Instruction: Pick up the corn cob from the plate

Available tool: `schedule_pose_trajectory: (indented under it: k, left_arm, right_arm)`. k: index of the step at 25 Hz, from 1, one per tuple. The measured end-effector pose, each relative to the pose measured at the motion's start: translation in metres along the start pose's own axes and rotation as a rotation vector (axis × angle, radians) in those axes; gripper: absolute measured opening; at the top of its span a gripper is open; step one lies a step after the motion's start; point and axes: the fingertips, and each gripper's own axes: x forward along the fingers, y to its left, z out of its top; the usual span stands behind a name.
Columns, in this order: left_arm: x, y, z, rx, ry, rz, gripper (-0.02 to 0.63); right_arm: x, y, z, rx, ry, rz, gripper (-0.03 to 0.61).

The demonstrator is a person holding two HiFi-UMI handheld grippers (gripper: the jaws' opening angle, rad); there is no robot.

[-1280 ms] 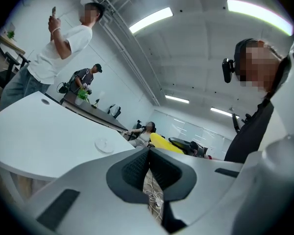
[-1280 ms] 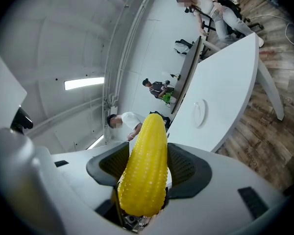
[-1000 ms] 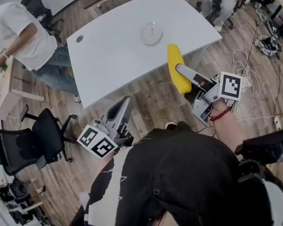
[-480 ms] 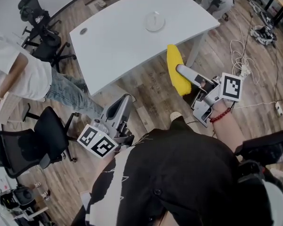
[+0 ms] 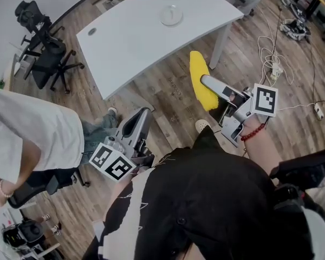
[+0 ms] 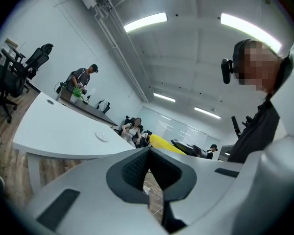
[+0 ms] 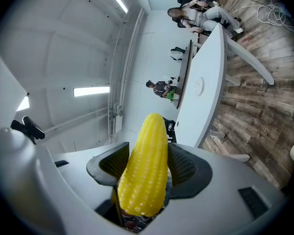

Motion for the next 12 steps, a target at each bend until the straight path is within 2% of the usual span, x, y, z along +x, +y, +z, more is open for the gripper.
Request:
schedule_pose_trajectory:
  k: [12]
  left_arm:
    - [-0.014, -0.01, -0.008, -0.003, -0.018, 0.001, 0.012]
  right_arm:
    - [-0.014, 0.003, -0.019, -0.008, 0.019, -0.011, 0.252]
